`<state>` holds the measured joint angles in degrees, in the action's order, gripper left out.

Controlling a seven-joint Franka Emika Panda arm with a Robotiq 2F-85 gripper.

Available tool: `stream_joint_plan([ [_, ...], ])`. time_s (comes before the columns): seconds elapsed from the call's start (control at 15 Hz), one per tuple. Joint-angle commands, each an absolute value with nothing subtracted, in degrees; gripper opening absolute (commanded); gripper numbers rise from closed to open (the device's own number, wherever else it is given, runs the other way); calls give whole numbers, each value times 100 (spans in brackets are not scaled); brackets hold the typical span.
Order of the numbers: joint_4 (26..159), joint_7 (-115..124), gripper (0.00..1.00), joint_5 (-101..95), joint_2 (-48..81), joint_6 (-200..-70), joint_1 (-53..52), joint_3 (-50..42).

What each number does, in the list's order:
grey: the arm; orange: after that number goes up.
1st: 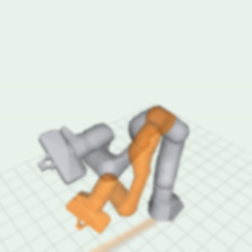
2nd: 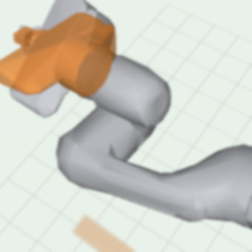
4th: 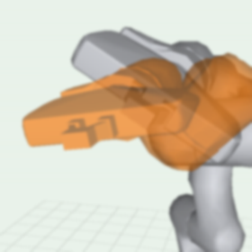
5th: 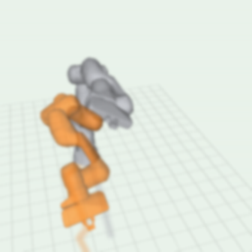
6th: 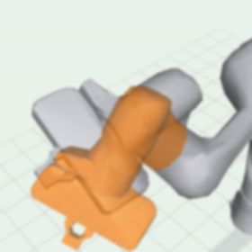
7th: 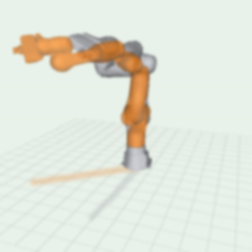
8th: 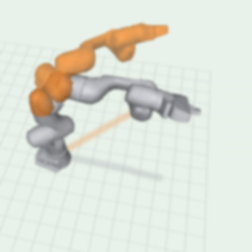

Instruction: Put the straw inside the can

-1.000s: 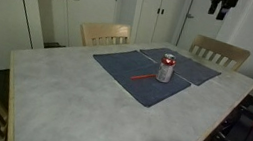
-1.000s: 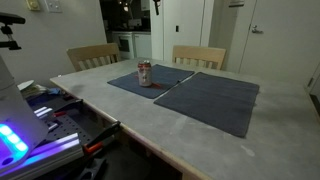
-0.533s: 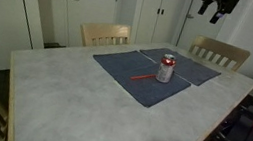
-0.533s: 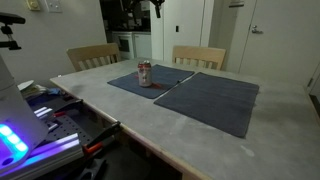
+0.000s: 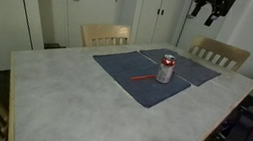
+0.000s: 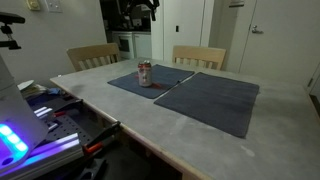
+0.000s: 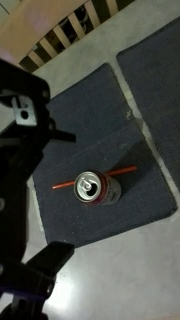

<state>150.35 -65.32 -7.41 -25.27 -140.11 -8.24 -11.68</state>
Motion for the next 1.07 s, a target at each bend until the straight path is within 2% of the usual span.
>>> stream_joint_plan([
  [0.0,15020,-6631,100,-627,-2526,-14006,-724,-1034],
  [0.53,14922,-7260,100,-188,-2169,-14489,-1496,-659],
  [1.0,14914,-7542,100,-320,-1685,-15122,-1770,-248],
])
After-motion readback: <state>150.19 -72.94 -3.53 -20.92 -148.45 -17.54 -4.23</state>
